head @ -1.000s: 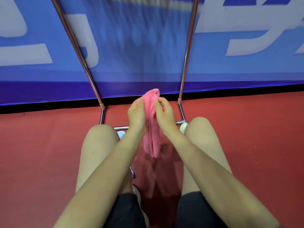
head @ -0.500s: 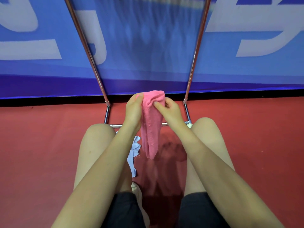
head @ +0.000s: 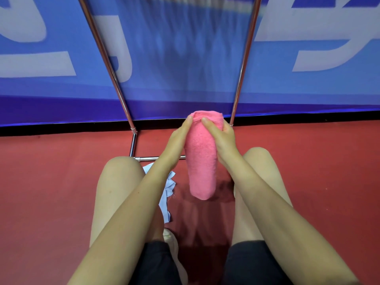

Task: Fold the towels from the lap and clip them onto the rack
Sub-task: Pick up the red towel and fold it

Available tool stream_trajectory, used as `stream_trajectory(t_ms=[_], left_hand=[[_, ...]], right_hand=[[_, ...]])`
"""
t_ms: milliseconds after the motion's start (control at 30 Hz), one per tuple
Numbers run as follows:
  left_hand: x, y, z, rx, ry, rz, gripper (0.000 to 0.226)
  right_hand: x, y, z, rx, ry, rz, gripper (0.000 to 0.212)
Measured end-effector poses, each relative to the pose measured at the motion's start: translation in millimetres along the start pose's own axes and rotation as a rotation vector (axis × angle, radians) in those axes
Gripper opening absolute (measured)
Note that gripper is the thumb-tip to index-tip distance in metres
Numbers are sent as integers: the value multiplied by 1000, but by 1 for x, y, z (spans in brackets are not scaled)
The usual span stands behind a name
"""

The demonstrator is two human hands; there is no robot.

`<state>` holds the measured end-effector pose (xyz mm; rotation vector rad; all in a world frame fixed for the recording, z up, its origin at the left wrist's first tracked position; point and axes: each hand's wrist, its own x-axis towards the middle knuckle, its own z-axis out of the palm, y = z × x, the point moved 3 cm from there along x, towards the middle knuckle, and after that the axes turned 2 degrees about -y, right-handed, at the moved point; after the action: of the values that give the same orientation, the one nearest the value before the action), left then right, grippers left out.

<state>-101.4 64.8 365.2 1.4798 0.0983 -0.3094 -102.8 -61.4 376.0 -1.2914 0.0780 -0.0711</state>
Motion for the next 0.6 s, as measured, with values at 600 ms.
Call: stream_trajectory(t_ms=[600], left_hand=[[-3,-3,8,-157,-97,-3,29]], right_hand=[[6,-3,-10,13,-65,-44,40]])
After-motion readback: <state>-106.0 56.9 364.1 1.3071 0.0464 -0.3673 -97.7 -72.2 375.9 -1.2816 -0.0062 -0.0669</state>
